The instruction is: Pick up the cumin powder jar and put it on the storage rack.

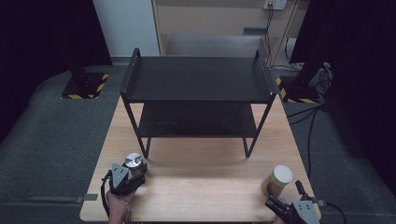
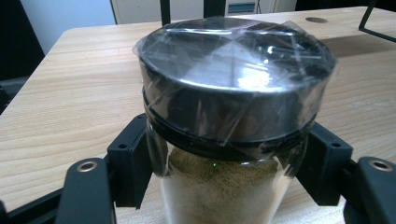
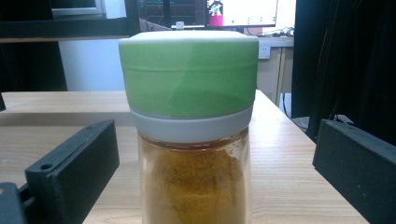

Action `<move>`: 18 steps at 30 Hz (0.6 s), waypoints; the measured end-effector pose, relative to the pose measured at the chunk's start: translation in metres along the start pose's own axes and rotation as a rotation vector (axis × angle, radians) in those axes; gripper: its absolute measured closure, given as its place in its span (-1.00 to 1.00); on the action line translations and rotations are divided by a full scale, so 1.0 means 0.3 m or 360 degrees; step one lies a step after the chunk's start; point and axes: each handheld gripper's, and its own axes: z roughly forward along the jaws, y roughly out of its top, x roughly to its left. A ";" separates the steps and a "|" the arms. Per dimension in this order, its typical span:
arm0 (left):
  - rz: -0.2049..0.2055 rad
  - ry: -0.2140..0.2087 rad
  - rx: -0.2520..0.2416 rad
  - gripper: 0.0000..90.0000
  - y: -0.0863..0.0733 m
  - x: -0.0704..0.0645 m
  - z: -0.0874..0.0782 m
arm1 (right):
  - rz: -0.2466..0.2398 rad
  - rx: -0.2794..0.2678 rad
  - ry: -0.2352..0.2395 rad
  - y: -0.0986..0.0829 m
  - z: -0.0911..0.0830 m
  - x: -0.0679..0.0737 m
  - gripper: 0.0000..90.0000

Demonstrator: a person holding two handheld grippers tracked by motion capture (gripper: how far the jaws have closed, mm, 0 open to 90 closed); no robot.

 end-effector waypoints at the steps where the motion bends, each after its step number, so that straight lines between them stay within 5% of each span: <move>1: 0.0000 -0.0001 0.0000 -0.34 0.000 0.001 0.000 | -0.0002 -0.0001 0.0000 0.000 0.000 0.000 -0.99; 7: -0.0075 -0.0036 -0.0003 -0.34 0.001 0.017 -0.006 | -0.0003 0.0000 0.0004 0.000 0.000 -0.001 -0.99; 18: -0.0044 -0.0042 -0.0028 -0.34 0.059 0.005 -0.031 | -0.0002 0.0004 0.0011 0.001 0.001 -0.003 -0.98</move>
